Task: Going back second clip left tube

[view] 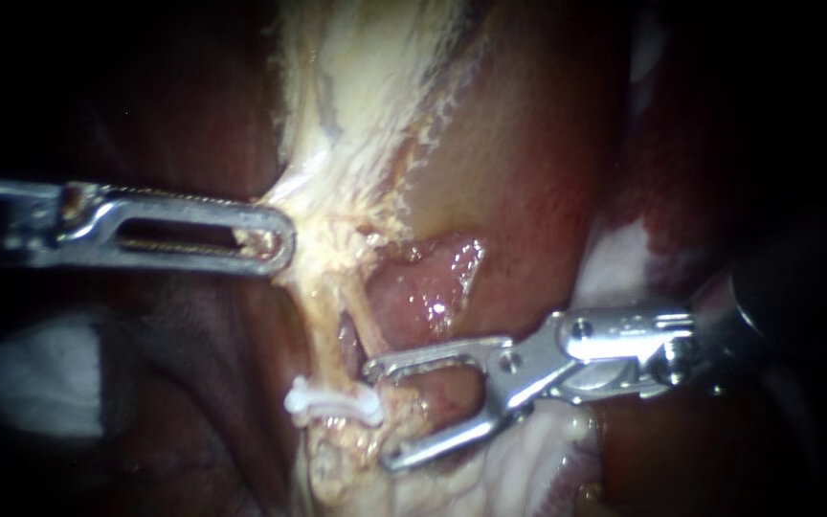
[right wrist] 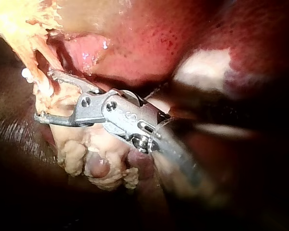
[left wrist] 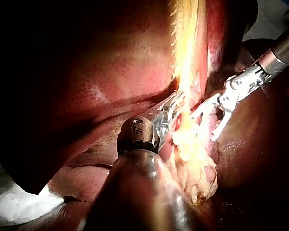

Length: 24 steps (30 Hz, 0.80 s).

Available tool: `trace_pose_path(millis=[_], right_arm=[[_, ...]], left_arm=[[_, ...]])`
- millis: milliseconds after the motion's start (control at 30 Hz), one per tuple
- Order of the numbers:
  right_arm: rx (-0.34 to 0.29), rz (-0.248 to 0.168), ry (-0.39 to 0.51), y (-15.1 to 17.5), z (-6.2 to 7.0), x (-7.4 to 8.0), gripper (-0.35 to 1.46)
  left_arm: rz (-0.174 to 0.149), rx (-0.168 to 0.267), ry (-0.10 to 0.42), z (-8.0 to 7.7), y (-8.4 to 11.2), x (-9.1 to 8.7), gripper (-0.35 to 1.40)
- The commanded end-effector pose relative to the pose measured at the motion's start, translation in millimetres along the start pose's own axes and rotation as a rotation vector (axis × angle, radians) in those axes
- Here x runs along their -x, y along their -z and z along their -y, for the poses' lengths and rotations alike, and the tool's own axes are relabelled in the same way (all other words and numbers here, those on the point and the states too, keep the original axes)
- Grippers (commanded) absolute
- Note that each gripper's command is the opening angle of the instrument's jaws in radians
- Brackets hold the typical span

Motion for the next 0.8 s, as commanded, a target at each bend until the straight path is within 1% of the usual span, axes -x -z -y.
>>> trace_pose_path(millis=[33, 133, 333, 467, 567, 800], right_arm=[[0.008, 0.001, 0.019, 0.6, -0.2, -0.2, 0.60], [0.020, 0.002, 0.059, 2.7, -0.1, -0.7, 0.60], [0.046, 0.007, 0.131, 6.1, -0.3, -2.4, 0.60], [0.050, 0.005, 0.159, 7.6, 0.1, -3.3, 0.60], [0.064, 0.010, 0.191, 8.7, 0.4, -3.9, 0.60], [0.090, 0.008, 0.221, 11.6, 0.8, -5.3, 0.60]], left_arm=[[0.000, 0.000, 0.000, -0.1, 0.0, 0.0, -0.35], [0.000, 0.000, 0.000, -0.1, 0.0, 0.0, -0.35], [0.000, 0.000, 0.000, -0.1, 0.0, 0.0, -0.35], [0.000, 0.000, 0.000, -0.1, 0.0, 0.0, -0.35], [0.000, 0.000, 0.000, -0.1, 0.0, 0.0, -0.35], [0.000, 0.000, 0.000, -0.2, -0.1, 0.0, -0.35]])
